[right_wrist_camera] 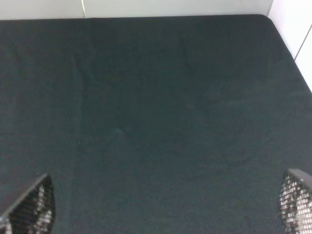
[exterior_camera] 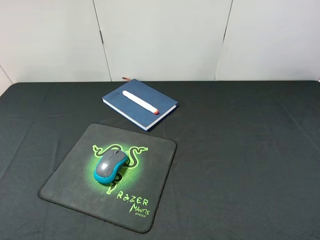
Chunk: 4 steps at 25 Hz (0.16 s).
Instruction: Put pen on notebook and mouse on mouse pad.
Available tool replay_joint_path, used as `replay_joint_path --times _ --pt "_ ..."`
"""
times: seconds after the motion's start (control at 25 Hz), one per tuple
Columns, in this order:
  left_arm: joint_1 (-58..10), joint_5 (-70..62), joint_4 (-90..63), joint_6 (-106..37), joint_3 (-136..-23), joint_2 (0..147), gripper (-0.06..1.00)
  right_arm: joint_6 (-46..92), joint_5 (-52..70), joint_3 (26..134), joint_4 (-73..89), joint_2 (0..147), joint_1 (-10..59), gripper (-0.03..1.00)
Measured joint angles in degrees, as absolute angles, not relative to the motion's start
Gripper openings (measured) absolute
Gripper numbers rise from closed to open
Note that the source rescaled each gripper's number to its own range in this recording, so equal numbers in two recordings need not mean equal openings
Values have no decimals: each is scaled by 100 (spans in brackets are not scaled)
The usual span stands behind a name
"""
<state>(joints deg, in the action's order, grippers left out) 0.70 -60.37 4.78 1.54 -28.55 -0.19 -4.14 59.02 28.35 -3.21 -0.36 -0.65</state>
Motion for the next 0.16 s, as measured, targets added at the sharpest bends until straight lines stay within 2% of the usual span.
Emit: replay_joint_path --times 0.16 --pt "70 -6037 478 154 -2855 -19 94 -414 5902 2835 -321 -36 -65 100"
